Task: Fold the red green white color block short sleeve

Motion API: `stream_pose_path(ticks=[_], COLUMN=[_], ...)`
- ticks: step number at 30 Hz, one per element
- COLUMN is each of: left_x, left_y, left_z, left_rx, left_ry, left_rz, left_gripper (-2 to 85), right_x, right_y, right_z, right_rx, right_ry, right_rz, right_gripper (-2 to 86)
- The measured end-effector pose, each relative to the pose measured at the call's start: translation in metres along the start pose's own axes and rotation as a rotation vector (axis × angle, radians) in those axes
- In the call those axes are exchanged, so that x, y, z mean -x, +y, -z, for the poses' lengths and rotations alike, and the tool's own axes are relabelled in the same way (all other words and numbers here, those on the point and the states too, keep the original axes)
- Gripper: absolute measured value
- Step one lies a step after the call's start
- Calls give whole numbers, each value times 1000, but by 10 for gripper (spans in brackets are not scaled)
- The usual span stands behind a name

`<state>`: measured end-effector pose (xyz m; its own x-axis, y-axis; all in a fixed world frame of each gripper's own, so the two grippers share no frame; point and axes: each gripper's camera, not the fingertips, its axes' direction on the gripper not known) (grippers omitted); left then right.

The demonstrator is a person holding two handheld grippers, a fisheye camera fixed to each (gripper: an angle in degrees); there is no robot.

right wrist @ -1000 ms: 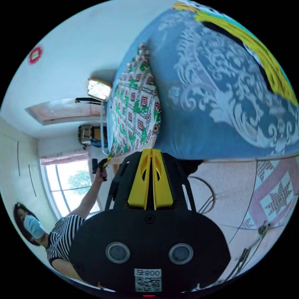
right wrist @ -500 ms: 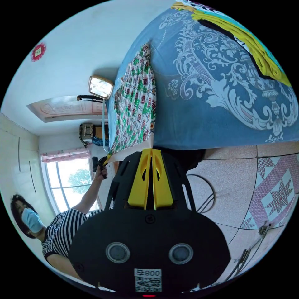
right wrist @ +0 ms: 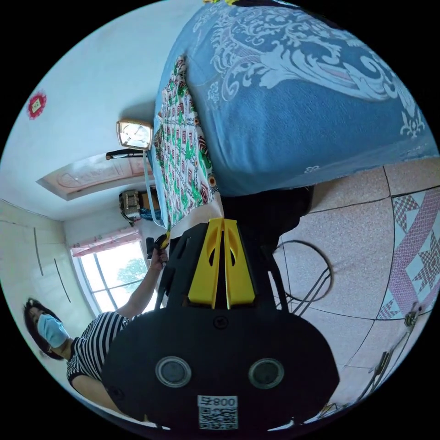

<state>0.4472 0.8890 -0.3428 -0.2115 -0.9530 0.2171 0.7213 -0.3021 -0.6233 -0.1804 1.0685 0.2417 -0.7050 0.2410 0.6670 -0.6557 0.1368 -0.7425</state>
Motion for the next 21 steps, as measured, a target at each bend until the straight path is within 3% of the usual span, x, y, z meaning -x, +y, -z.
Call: stream_pose_path(ticks=[5, 12, 15, 21], left_x=[55, 96, 67, -55], left_y=[-32, -69, -127, -286], left_z=[-14, -7, -40, -200], left_rx=[-36, -195, -156, 60], left_ry=[12, -54, -61, -24], left_rz=[62, 71, -87, -540], left_gripper=[61, 79, 82, 90], right_x=[-15, 19, 65, 142], right_y=[-11, -41, -92, -221], right_z=[-3, 33, 26, -13], right_rx=[-10, -214, -233, -225], right_ry=[-67, 42, 109, 329], right_rz=[-30, 85, 228, 389], right_gripper=[7, 38, 54, 70])
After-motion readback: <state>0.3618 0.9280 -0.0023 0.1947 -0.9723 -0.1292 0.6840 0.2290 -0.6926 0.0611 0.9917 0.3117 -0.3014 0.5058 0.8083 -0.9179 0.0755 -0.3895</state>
